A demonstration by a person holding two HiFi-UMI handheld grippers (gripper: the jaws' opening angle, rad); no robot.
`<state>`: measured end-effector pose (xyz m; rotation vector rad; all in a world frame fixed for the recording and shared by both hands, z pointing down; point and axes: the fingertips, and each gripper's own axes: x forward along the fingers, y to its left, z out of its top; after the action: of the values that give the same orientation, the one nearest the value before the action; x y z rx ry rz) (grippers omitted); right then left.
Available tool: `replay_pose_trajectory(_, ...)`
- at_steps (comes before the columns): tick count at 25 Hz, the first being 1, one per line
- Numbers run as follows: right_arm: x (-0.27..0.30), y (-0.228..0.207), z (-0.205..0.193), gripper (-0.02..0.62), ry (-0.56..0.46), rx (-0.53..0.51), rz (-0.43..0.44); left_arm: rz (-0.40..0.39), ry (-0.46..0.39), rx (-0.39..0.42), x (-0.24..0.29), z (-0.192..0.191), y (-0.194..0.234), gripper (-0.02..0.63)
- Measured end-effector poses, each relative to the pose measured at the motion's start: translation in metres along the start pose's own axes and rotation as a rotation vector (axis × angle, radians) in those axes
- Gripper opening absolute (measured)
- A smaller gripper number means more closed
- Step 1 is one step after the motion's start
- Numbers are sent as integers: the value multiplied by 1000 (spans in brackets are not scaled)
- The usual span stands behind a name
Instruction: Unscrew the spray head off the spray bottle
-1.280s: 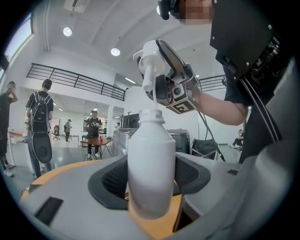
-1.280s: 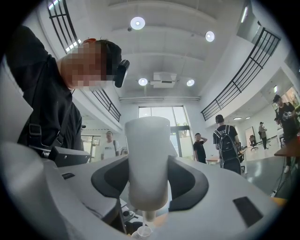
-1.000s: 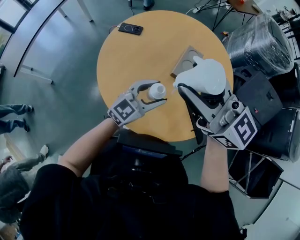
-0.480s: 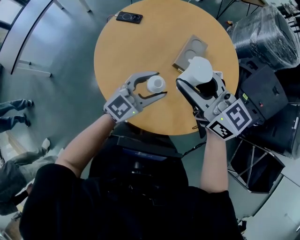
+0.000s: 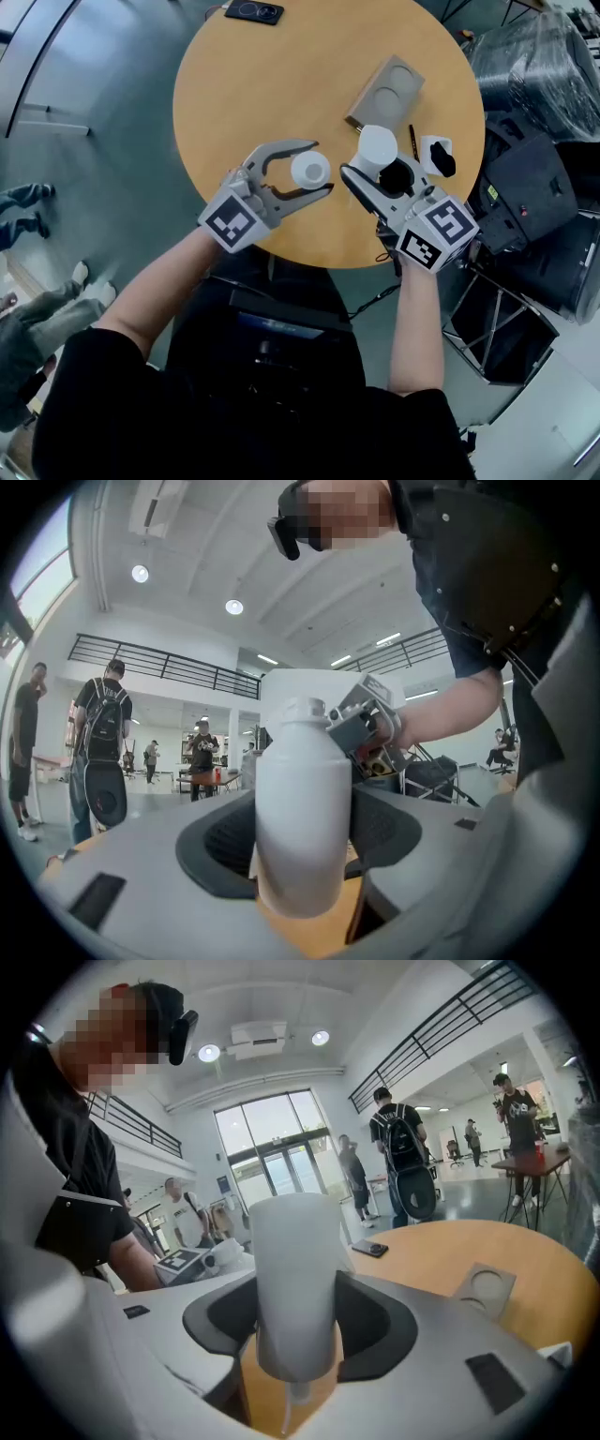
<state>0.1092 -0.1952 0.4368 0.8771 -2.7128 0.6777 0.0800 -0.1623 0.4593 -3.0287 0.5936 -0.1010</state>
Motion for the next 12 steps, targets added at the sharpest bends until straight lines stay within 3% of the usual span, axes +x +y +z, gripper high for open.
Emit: replay_pose_trajectory(12,62,-78,-133,244,153,99,-74,-13,22,-71,9,-122,12,305)
